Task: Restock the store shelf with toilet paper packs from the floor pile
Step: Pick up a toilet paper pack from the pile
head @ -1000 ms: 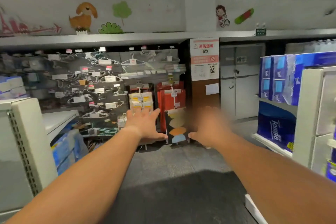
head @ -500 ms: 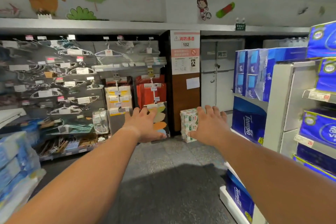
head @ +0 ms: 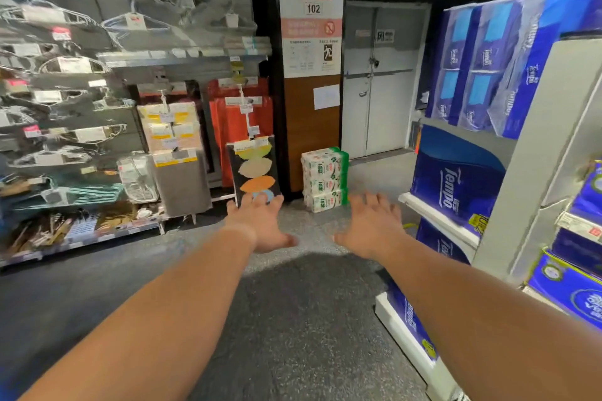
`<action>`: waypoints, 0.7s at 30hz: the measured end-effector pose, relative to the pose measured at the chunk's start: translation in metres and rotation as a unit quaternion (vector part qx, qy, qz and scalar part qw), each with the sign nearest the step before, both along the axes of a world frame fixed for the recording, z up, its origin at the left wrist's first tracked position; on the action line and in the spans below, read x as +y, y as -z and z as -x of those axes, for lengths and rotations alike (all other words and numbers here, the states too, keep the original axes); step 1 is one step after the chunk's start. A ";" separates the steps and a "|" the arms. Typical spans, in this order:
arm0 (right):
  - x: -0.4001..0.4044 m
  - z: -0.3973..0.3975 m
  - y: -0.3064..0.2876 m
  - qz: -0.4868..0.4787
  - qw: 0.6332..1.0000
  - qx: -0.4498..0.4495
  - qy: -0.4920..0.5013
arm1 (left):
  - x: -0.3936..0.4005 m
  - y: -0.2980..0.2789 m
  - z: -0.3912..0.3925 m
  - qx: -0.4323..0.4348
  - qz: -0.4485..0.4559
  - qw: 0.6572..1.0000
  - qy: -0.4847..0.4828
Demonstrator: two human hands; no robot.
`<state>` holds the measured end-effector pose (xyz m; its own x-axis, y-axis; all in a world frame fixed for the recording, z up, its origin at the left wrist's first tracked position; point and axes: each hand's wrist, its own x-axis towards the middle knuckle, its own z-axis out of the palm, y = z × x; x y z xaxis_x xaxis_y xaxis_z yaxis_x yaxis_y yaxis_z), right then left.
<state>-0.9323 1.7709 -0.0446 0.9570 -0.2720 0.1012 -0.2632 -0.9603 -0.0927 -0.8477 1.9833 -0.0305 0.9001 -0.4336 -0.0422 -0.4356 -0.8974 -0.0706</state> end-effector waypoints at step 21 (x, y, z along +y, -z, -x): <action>-0.170 -0.424 0.058 -0.042 0.998 -0.001 0.051 | -0.175 0.040 -0.434 0.014 -0.026 0.999 0.032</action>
